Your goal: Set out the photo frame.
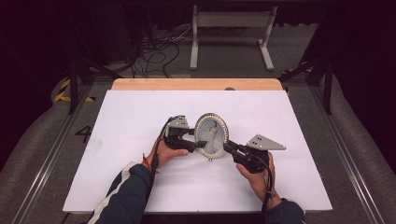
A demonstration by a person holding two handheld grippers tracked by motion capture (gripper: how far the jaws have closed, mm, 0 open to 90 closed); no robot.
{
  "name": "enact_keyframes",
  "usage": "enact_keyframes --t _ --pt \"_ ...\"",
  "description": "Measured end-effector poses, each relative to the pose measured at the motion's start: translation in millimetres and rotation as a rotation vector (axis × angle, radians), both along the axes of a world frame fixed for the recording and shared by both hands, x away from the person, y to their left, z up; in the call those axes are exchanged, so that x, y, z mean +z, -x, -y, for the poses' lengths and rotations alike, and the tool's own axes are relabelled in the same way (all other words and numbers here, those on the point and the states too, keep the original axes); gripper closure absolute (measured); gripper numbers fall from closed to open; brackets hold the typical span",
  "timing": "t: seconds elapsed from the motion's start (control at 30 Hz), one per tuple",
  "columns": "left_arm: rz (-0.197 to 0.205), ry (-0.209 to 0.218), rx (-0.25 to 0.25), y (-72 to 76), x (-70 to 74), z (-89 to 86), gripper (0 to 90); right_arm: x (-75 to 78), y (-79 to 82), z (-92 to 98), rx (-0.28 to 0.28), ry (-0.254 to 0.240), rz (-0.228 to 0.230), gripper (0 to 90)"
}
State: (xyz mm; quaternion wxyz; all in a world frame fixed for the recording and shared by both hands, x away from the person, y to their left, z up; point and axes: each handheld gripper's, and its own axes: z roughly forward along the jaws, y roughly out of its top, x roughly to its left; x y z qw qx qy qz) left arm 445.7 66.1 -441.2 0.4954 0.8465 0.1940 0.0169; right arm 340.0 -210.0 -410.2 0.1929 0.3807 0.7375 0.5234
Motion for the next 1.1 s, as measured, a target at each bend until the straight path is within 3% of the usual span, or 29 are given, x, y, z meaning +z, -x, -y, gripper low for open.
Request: enact_keyframes --t 0.13,0.43,0.53,0.6,0.67,0.73,0.83,1.03,1.1 --pt "0.017 -0.028 0.014 6.7 0.9 -4.9 41.5 -1.2 -5.3 3.1 -0.018 -0.022 -0.016 81.5" --pt "0.041 -0.077 0.039 20.2 4.9 -9.2 44.1 -2.9 -14.3 3.7 -0.039 -0.021 -0.024 80.1" --pt "0.046 -0.078 0.049 20.1 4.8 -10.3 44.4 -2.3 -14.7 2.1 -0.039 -0.011 -0.018 80.0" --pt "0.060 -0.052 0.086 19.2 6.8 -11.8 40.3 -2.1 -13.7 0.1 -0.040 0.000 -0.008 80.1" --pt "0.077 0.001 0.126 17.7 13.4 -14.6 39.9 -3.6 -11.1 -3.4 -0.040 0.026 0.000 76.0" --pt "0.099 0.013 0.127 17.7 16.4 -16.1 43.8 -5.1 -9.8 -4.2 -0.041 0.029 -0.006 75.6" --pt "0.098 0.038 0.118 19.1 17.8 -18.5 46.3 -5.5 -9.0 -4.5 -0.043 0.033 -0.002 75.7" --pt "0.136 -0.015 0.150 21.1 18.8 -20.8 62.9 -6.0 -9.1 -7.9 -0.068 0.032 0.006 79.1" --pt "0.130 -0.010 0.154 23.4 19.6 -22.6 65.8 -6.3 -11.1 -7.4 -0.070 0.035 0.007 79.1"
